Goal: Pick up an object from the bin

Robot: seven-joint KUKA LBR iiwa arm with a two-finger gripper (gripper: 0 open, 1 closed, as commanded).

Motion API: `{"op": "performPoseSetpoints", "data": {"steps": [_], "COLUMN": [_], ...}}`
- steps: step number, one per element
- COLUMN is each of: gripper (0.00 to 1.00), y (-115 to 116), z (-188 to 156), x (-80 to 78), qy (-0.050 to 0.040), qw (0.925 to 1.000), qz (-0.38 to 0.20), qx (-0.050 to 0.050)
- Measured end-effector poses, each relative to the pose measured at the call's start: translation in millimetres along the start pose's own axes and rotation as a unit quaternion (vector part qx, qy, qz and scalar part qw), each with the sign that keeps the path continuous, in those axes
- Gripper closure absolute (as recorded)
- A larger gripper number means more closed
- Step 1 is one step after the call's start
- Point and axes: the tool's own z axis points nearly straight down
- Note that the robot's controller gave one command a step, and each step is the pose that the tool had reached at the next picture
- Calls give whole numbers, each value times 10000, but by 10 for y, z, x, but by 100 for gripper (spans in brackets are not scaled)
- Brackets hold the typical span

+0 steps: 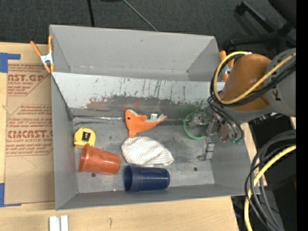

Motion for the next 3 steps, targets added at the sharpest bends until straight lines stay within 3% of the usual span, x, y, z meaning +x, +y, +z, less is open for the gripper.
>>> {"op": "performPoseSetpoints", "data": {"steps": [1,2,3], "gripper": [0,0,0], "y": [3,628,825], "z": [-47,234,306], "x": [-19,-101,-132], "qy": [-36,-43,-31], "qw": [10000,10000,9999], "qz": [-7,-77,-108], "qx": [5,4,-8]}}
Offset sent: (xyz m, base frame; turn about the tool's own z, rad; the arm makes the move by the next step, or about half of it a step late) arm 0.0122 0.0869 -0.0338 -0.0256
